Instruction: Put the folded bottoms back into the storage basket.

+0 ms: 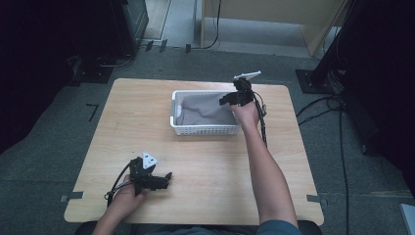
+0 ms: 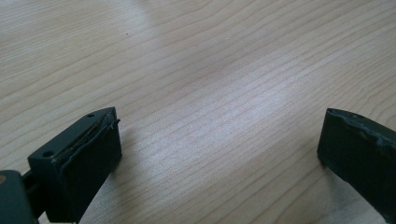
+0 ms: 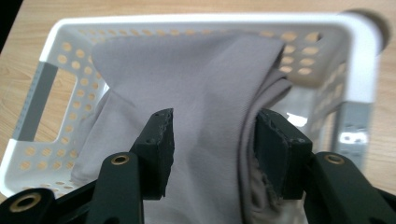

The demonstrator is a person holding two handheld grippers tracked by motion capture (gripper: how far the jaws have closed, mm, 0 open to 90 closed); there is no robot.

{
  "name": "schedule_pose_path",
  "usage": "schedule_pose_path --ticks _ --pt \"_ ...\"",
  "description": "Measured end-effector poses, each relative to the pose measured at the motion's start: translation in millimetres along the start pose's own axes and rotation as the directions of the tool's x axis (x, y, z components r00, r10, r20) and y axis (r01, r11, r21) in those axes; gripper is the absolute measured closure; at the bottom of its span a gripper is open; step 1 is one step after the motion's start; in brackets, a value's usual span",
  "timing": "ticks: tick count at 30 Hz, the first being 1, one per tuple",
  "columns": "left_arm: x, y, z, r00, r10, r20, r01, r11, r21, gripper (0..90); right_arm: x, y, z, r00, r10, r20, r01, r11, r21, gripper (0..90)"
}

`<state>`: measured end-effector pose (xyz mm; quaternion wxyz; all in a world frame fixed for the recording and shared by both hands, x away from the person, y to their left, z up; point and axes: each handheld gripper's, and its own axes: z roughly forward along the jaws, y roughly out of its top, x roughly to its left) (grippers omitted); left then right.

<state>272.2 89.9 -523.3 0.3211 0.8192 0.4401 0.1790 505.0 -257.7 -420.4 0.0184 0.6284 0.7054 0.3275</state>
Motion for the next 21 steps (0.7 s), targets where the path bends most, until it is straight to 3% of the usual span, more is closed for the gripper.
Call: schedule_pose_path --ticks 3,9,13,17,21 --pt "-0.1 0.0 0.1 1.0 -0.001 0.0 0.001 1.0 -0.001 0.0 -0.4 3.9 -9.2 0.9999 -0.009 -0.008 0.009 1.0 -0.018 51.8" --pt "-0.1 0.0 0.1 1.0 -0.002 0.0 0.002 1.0 -0.002 0.0 1.6 8.3 -20.9 0.9992 -0.034 -0.023 0.033 0.999 -0.034 68.8" --pt "0.0 0.0 0.0 1.0 0.0 0.0 0.0 1.0 -0.001 0.0 3.5 3.7 -9.0 0.9989 -0.039 -0.028 0.039 0.999 0.001 70.0" --pt "-0.1 0.0 0.1 1.0 -0.002 0.001 0.002 1.0 -0.002 0.0 6.0 -0.1 2.7 0.9978 -0.048 -0.046 0.048 0.999 0.01 76.7" --pt "0.1 0.0 0.0 1.0 -0.001 0.001 0.001 1.0 -0.001 0.0 10.3 -4.7 23.5 0.9971 -0.045 -0.061 0.047 0.998 0.037 79.8"
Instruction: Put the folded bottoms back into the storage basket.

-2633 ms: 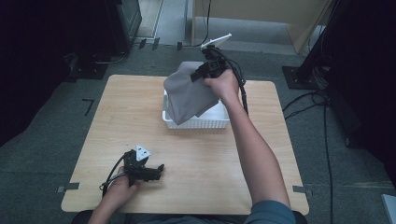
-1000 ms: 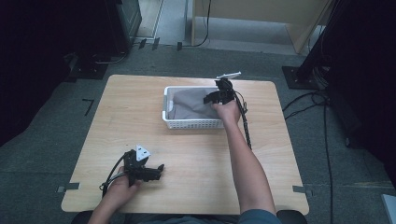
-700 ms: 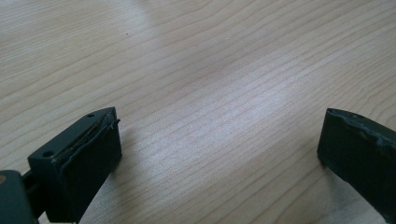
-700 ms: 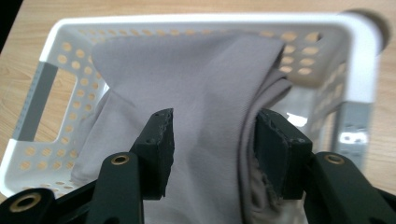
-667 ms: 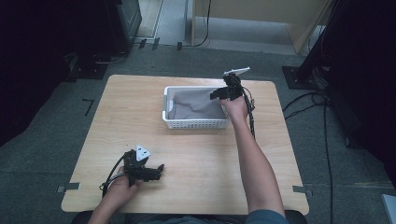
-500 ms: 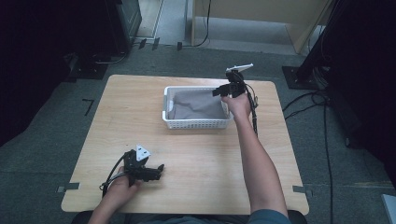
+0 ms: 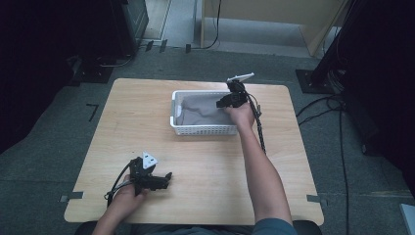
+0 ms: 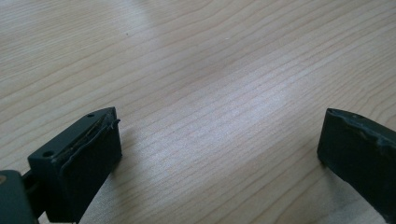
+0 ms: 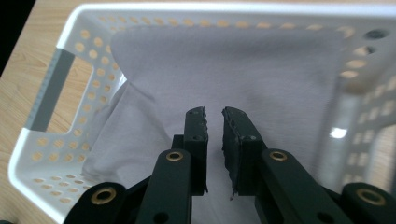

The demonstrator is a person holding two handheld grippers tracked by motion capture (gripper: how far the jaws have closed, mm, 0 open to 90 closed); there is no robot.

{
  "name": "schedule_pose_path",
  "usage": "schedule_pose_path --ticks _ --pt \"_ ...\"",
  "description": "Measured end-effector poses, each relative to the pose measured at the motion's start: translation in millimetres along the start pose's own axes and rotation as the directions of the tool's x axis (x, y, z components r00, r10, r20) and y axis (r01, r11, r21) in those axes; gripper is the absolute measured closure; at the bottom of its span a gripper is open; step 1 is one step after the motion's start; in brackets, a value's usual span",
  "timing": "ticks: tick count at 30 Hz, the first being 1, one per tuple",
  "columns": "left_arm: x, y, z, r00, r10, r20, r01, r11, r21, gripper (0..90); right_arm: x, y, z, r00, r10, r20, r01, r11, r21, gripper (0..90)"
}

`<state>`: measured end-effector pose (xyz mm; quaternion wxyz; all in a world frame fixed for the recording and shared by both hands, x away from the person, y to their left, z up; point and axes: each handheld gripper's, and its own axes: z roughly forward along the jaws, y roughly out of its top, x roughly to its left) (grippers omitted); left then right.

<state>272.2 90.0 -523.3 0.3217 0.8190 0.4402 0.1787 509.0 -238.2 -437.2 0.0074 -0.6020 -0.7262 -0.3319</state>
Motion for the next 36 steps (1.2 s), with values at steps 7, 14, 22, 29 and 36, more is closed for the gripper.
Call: schedule_pose_path --ticks 7,14,22,29,36 --pt "-0.1 -0.3 -0.5 1.0 0.001 0.002 -0.001 1.0 0.002 0.0 -1.7 -3.2 17.6 0.9996 0.004 0.028 -0.005 0.999 0.04 75.0" --pt "-0.2 -0.3 -0.6 1.0 0.002 0.003 -0.002 1.0 0.003 0.0 -9.9 -4.0 24.9 0.9985 0.037 0.04 -0.039 0.997 0.068 66.8" --pt "-0.2 -0.3 -0.6 1.0 0.002 0.002 -0.002 1.0 0.003 0.0 -8.9 -5.5 28.8 0.9991 0.0 0.042 -0.003 0.998 0.07 59.7" --pt "-0.2 -0.3 -0.6 1.0 0.002 0.002 -0.002 1.0 0.003 0.0 -5.0 -4.3 15.4 0.9998 -0.019 0.0 0.019 0.999 0.029 56.9" --pt "-0.1 -0.3 -0.6 1.0 0.005 0.001 -0.005 1.0 0.005 0.0 1.1 -7.2 -3.6 0.998 -0.057 -0.028 0.057 0.998 -0.017 54.4"
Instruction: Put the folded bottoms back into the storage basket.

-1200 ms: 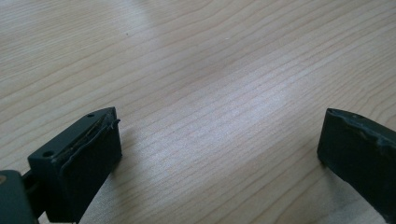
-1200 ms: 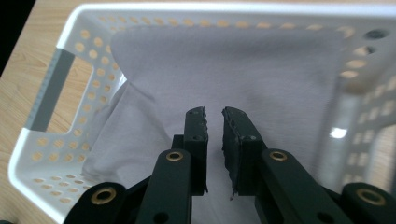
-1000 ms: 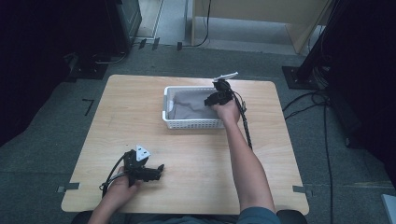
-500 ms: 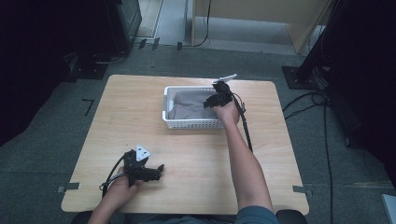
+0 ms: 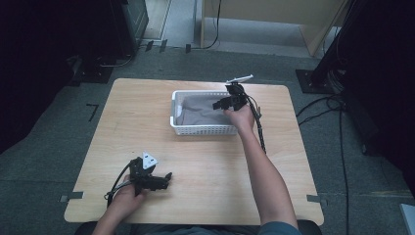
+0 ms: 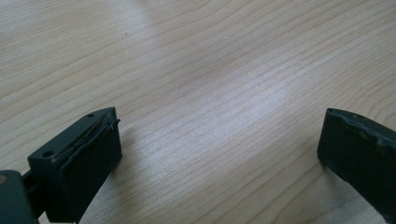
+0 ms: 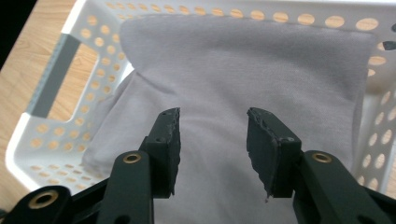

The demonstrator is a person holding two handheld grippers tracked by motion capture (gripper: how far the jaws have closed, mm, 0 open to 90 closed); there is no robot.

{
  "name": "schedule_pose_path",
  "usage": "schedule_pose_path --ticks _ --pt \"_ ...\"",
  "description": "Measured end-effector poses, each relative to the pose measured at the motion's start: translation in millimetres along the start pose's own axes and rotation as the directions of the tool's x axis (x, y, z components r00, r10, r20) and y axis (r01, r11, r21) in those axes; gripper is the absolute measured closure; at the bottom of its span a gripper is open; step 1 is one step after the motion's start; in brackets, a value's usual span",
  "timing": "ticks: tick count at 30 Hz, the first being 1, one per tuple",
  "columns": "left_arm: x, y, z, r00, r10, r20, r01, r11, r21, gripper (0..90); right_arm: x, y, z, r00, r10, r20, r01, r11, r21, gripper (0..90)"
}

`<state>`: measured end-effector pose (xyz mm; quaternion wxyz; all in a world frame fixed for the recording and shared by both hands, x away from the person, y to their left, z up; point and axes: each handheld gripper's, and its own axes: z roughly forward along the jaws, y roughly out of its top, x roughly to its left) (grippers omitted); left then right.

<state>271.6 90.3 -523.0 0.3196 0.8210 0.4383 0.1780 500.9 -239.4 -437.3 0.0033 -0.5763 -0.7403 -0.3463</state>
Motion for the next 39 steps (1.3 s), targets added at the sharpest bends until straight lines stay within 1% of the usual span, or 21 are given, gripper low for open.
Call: schedule_pose_path --ticks 6,9,12,16,17,19,21,23,29,31,33,39 --pt "-0.1 0.0 0.1 1.0 -0.001 0.0 0.001 1.0 -0.001 0.0 4.4 -6.7 -14.8 0.9987 -0.048 -0.019 0.048 0.999 -0.026 52.4" --pt "-0.1 0.0 0.1 1.0 -0.001 0.0 0.001 1.0 -0.001 0.0 7.8 -9.8 -19.9 0.9963 -0.085 -0.012 0.085 0.996 -0.021 51.7" --pt "-0.1 0.0 0.1 1.0 -0.001 0.0 0.001 1.0 -0.002 0.0 9.6 -13.0 -25.2 0.9947 -0.102 -0.009 0.102 0.994 -0.025 51.4" --pt "-0.2 0.0 0.1 1.0 -0.002 0.001 0.002 1.0 -0.001 0.0 8.7 -18.5 -33.0 0.9927 -0.12 -0.011 0.12 0.992 -0.036 50.7" --pt "-0.2 0.0 0.1 1.0 -0.003 0.001 0.003 1.0 -0.001 0.0 8.6 -20.1 -34.7 0.9928 -0.119 -0.012 0.119 0.992 -0.036 50.7" --pt "-0.1 0.0 0.1 1.0 -0.002 0.001 0.002 1.0 -0.001 0.0 8.8 -23.4 -38.4 0.9905 -0.137 -0.013 0.136 0.99 -0.029 49.8" --pt "-0.1 0.0 0.1 1.0 -0.002 0.001 0.002 1.0 -0.001 0.0 8.9 -26.4 -41.5 0.9887 -0.15 -0.014 0.149 0.988 -0.041 49.6" --pt "-0.1 0.0 0.0 1.0 -0.002 0.001 0.002 1.0 0.0 0.0 8.9 -31.0 -46.1 0.9849 -0.172 -0.014 0.172 0.984 -0.049 49.2" --pt "-0.4 0.0 0.3 1.0 -0.006 0.001 0.006 1.0 -0.004 0.0 6.6 -43.5 -55.3 0.9836 -0.178 -0.025 0.177 0.983 -0.057 48.7" --pt "-0.4 0.0 0.3 1.0 -0.006 0.001 0.006 1.0 -0.004 0.0 6.1 -47.5 -57.7 0.9825 -0.184 -0.026 0.182 0.982 -0.057 48.6" --pt "-0.4 0.0 0.3 1.0 -0.006 0.001 0.006 1.0 -0.004 0.0 5.3 -52.3 -60.7 0.9797 -0.199 -0.027 0.197 0.979 -0.055 48.1" --pt "-0.4 0.0 0.3 1.0 -0.006 0.001 0.006 1.0 -0.004 0.0 2.5 -63.7 -68.9 0.9767 -0.213 -0.023 0.212 0.975 -0.066 47.5"
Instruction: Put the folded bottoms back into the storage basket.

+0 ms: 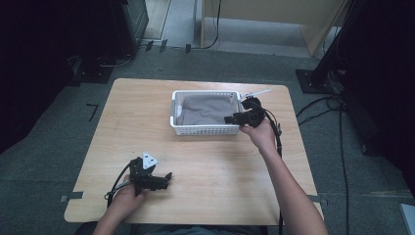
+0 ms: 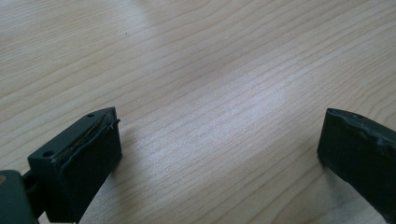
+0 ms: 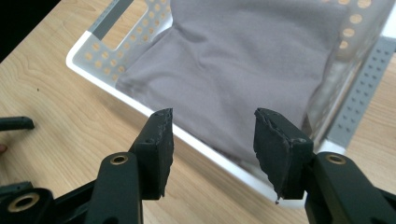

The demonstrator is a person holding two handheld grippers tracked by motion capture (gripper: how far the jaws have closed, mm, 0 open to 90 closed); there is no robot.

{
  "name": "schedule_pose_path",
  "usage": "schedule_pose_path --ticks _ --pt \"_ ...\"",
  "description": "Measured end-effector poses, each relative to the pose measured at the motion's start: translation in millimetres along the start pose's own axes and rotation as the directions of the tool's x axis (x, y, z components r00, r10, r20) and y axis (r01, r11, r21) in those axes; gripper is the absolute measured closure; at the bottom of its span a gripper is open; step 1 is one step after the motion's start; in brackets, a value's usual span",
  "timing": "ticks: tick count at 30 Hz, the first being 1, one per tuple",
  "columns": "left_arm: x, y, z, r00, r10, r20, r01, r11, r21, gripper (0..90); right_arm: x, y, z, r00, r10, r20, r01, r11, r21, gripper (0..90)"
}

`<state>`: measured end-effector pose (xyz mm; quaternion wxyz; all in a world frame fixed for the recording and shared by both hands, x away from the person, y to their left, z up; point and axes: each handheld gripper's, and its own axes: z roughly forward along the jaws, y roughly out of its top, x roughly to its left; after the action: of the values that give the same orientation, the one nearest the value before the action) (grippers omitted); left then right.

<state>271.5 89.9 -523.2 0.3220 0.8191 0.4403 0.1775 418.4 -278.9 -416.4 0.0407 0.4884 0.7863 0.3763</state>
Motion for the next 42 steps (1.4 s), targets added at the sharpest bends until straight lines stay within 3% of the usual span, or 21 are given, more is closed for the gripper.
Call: schedule_pose_path --ticks 14,21,32,37,42 --pt "0.0 0.0 0.0 1.0 0.0 0.0 0.0 1.0 0.0 0.0 2.0 -35.5 -12.7 0.9994 -0.033 -0.007 0.033 0.999 -0.002 45.5" --pt "0.0 0.0 0.0 1.0 0.0 0.0 0.0 1.0 0.0 0.0 -1.8 -56.3 -15.3 0.9989 -0.043 0.021 0.043 0.999 0.009 44.7" --pt "0.0 0.0 0.0 1.0 0.0 0.0 0.0 1.0 0.0 0.0 -15.5 -96.1 -21.1 0.9995 -0.033 0.003 0.033 0.999 -0.008 45.8" --pt "0.0 0.0 0.0 1.0 0.0 0.0 0.0 1.0 0.0 0.0 -20.2 -111.0 -22.0 0.9987 -0.049 0.014 0.049 0.999 -0.021 45.8" --pt "0.0 0.0 0.0 1.0 0.0 0.0 0.0 1.0 0.0 0.0 -29.1 -125.9 -24.3 0.9994 -0.031 0.016 0.032 0.999 -0.037 46.7"
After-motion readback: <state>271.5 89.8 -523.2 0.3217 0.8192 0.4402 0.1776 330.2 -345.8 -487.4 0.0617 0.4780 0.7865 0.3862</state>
